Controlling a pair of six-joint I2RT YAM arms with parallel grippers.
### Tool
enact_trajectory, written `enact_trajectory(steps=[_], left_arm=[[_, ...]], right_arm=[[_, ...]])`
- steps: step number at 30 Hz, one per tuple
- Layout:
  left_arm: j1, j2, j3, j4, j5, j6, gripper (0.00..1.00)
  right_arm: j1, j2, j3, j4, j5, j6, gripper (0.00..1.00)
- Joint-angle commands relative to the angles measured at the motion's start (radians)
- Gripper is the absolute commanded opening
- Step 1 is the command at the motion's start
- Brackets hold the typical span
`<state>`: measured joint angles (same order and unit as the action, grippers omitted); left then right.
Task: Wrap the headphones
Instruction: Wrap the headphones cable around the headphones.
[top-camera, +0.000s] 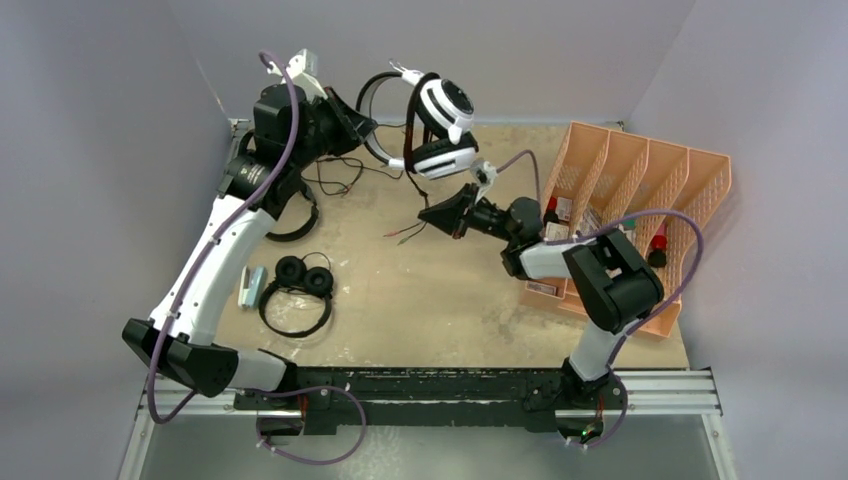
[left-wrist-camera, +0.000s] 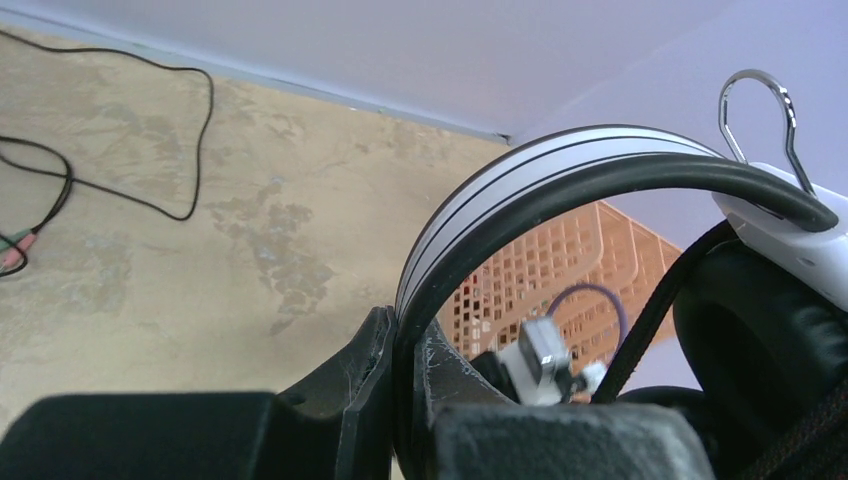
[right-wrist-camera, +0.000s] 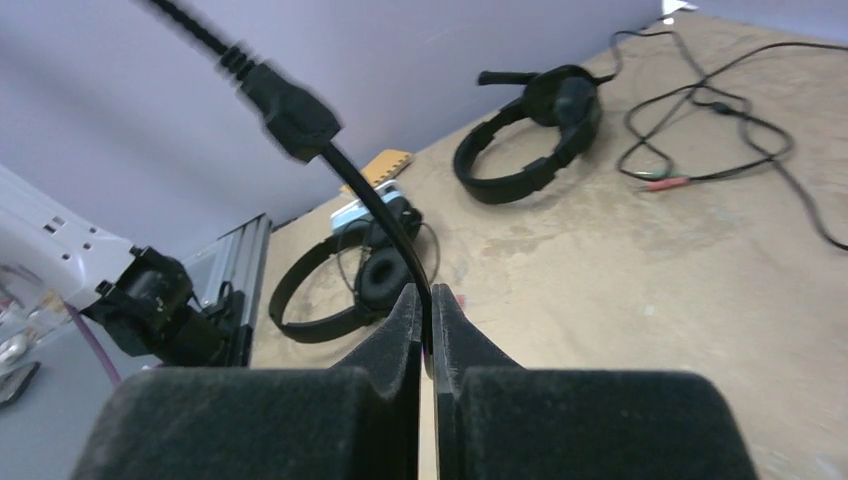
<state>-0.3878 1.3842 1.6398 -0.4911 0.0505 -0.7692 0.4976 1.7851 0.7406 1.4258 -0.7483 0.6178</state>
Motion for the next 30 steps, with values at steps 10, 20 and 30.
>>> enact_trajectory(steps=[10,20,30], left_arm=[[-0.020,-0.254,-0.183,0.022,0.287,0.631,0.00],[-0.226,-0.366,-0.504,0.015,-0.045,1.090,0.00],[-0.267,-0.406,-0.592,0.074,-0.224,1.157,0.00]], right_arm=[[-0.256,-0.272,0.249,-1.081,-0.283,-0.272,0.00],[-0.288,-0.264,0.595,-2.067,-0.345,-0.657,0.00],[-0.243,-0.328,0.590,-2.145,-0.506,-0.655,0.00]])
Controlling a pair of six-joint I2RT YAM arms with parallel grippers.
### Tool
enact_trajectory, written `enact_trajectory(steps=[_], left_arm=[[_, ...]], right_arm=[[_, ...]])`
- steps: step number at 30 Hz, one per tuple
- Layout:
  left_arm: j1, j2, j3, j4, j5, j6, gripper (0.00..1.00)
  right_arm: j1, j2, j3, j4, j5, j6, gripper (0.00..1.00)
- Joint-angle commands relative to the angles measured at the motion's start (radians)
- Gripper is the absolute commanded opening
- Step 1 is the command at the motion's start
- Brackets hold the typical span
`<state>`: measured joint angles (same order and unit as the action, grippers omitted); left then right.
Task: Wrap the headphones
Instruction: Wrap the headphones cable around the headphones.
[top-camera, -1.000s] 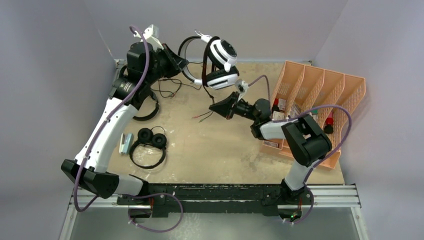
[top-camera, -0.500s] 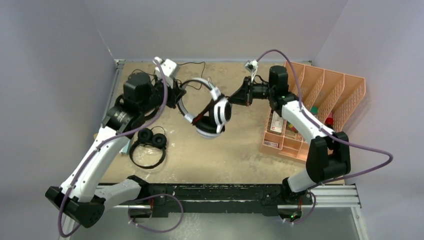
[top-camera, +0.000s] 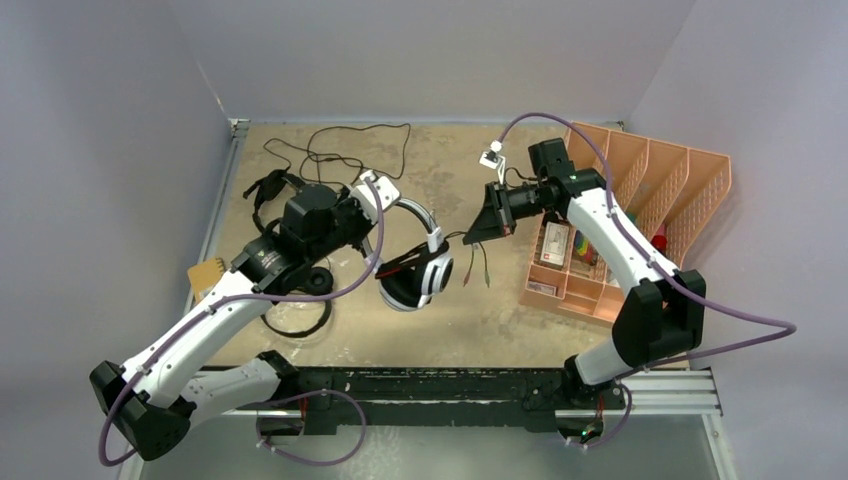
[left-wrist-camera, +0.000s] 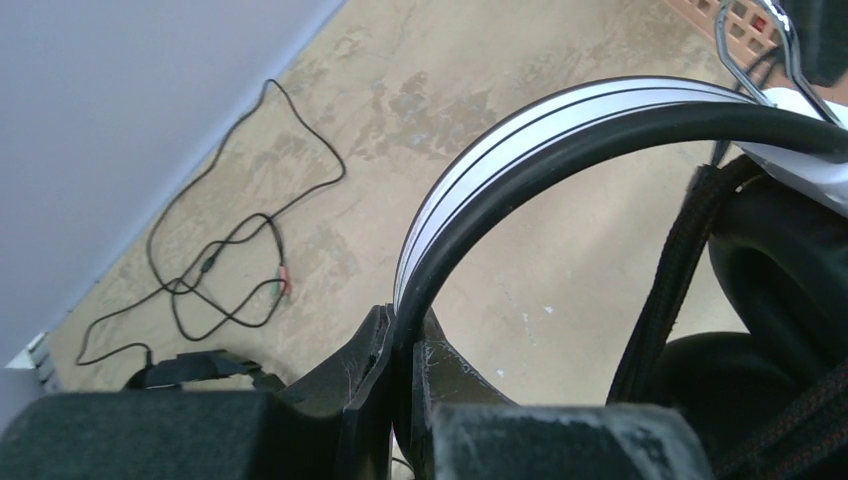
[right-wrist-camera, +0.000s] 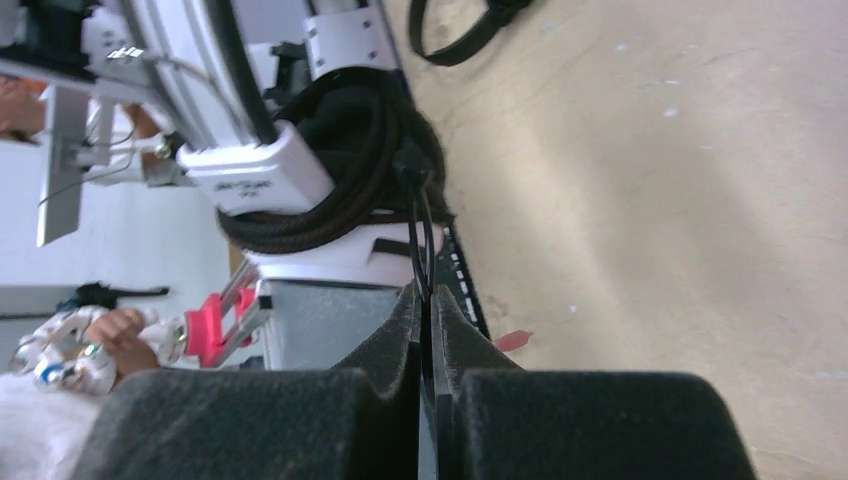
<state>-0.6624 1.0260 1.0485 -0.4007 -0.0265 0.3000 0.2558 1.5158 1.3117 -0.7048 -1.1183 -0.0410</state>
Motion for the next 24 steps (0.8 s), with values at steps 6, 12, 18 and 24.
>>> enact_trajectory(steps=[6,12,18,24], left_arm=[[-0.003,-0.024,-0.006,0.036,-0.285,0.060,0.00],[-0.005,0.028,-0.004,0.108,-0.487,-0.006,0.00],[-0.010,0.061,-0.005,0.172,-0.508,-0.121,0.00],[-0.014,0.084,-0.008,0.232,-0.534,-0.200,0.00]], right_arm=[[0.052,-0.110,-0.078,0.400,-0.259,0.513,0.00],[0.053,-0.150,-0.255,0.953,-0.213,1.099,0.00],[0.069,-0.147,-0.257,1.118,-0.131,1.291,0.00],[0.118,-0.134,-0.241,1.264,-0.015,1.451,0.00]])
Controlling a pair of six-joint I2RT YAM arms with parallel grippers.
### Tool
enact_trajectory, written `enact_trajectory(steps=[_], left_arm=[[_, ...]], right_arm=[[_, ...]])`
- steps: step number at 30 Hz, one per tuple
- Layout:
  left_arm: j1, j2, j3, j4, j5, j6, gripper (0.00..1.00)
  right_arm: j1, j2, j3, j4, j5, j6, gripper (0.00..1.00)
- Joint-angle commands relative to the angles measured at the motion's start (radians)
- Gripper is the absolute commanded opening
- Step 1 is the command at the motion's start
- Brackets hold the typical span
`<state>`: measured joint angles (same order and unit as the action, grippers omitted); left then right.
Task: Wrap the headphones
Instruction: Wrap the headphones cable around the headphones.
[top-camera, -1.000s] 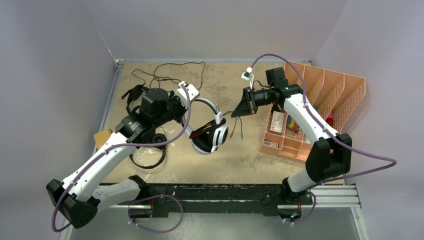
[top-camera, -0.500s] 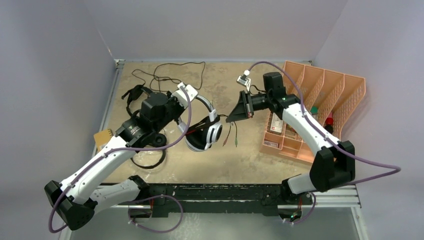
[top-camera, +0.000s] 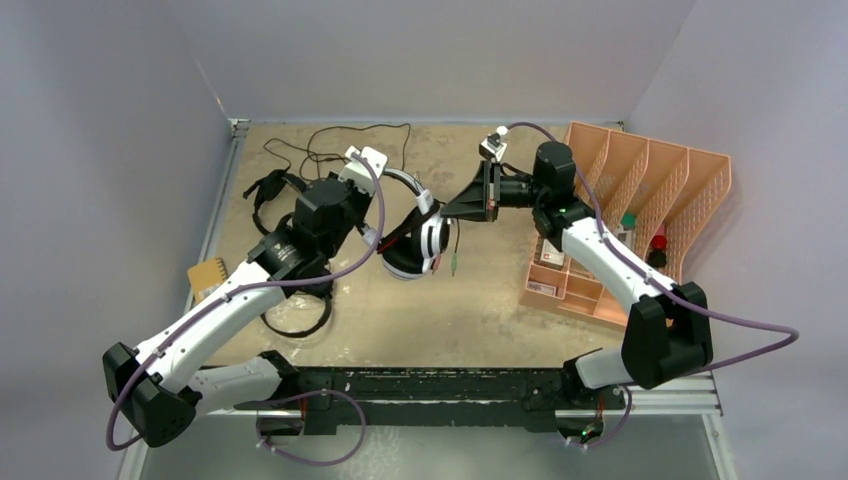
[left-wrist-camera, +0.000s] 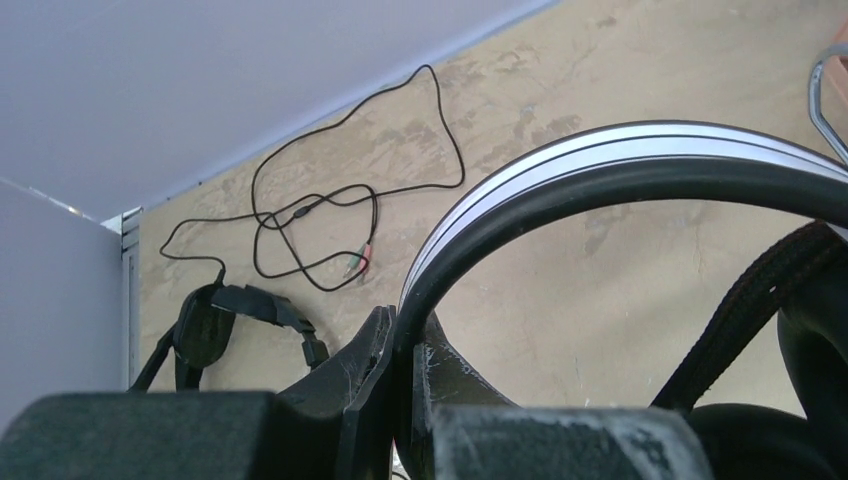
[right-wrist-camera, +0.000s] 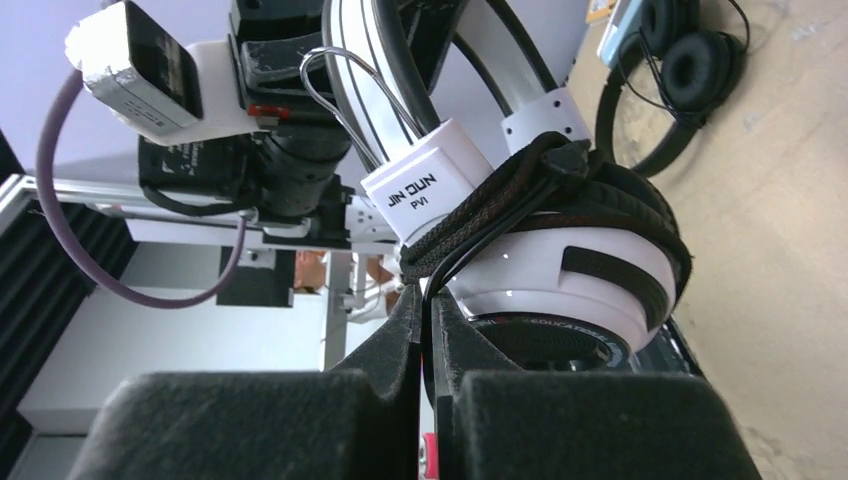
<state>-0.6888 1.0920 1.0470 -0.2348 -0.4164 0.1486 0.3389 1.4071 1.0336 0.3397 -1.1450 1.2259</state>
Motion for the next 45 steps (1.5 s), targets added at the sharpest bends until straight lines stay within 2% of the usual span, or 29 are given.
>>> enact_trajectory(steps=[1,7,11,17,23,27,30,37,45], left_arm=[[0.011,0.025,-0.001,0.069,-0.167,-0.070,0.00],[0.011,0.063,0.023,0.072,-0.247,-0.133,0.00],[0.011,0.078,0.037,0.073,-0.268,-0.199,0.00],[0.008,0.119,0.060,0.049,-0.303,-0.259,0.00],[0.008,0.153,0.088,0.027,-0.332,-0.323,0.00],[0.004,0.176,0.119,0.009,-0.321,-0.376,0.00],[0.005,0.194,0.138,0.004,-0.328,-0.420,0.00],[0.001,0.308,0.257,-0.111,-0.361,-0.579,0.00],[-0.001,0.372,0.296,-0.117,-0.270,-0.757,0.00]], right_arm=[[0.038,-0.028,0.039,0.209,0.041,0.188,0.00],[0.043,-0.017,0.052,0.182,0.106,0.182,0.04],[0.043,-0.010,0.080,0.100,0.159,0.118,0.05],[0.043,0.000,0.103,0.082,0.176,0.108,0.15],[0.043,0.004,0.174,-0.126,0.233,-0.042,0.11],[0.050,0.028,0.201,-0.185,0.261,-0.109,0.03],[0.064,0.043,0.216,-0.216,0.302,-0.147,0.02],[0.107,0.077,0.275,-0.315,0.433,-0.239,0.06],[0.145,0.122,0.273,-0.387,0.680,-0.296,0.09]])
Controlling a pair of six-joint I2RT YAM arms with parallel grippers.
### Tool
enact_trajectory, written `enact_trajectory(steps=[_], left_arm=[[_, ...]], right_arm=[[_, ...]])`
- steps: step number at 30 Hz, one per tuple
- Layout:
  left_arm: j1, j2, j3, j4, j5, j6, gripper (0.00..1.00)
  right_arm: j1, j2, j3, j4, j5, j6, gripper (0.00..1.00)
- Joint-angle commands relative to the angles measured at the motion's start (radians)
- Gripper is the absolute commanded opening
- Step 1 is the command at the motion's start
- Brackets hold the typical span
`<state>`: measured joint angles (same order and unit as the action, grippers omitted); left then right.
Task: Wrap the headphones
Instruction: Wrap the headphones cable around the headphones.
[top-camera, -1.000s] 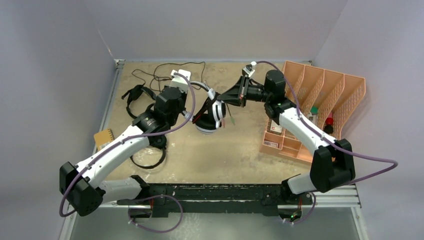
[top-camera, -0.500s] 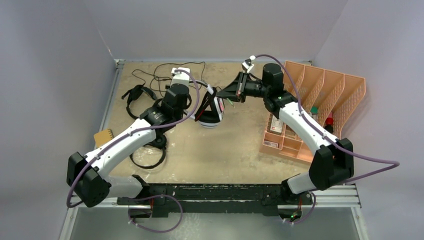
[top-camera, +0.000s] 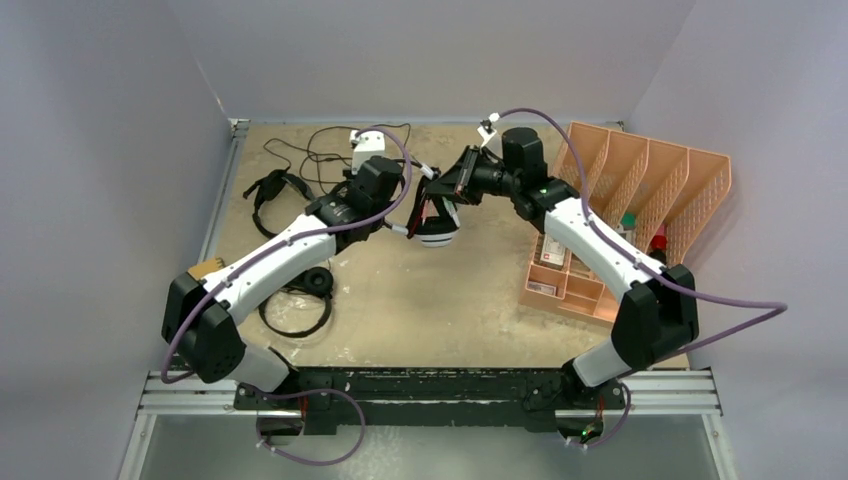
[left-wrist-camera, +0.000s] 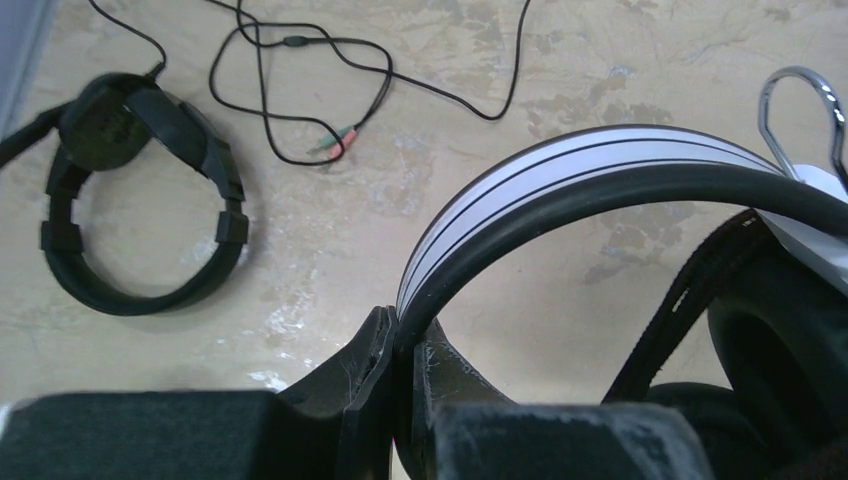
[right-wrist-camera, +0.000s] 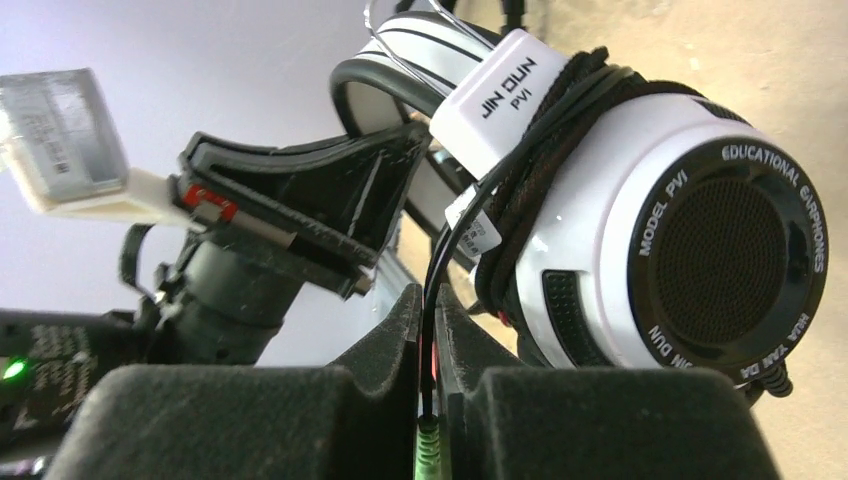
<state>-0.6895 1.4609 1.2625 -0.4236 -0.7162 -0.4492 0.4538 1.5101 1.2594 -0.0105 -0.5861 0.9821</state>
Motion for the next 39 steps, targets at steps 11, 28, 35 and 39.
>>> enact_trajectory(steps=[11,28,35,39], left_arm=[[0.000,0.039,0.060,0.097,0.132,-0.270,0.00],[0.001,0.049,0.000,0.176,0.153,-0.479,0.00],[0.001,0.033,-0.027,0.205,0.132,-0.463,0.00],[0.001,0.015,-0.063,0.247,0.143,-0.450,0.00]], right_arm=[[0.062,0.067,0.049,-0.151,0.359,-0.181,0.16],[0.072,0.107,0.189,-0.468,0.405,-0.391,0.27],[0.072,0.079,0.230,-0.529,0.391,-0.416,0.35],[0.073,0.076,0.259,-0.585,0.347,-0.428,0.39]])
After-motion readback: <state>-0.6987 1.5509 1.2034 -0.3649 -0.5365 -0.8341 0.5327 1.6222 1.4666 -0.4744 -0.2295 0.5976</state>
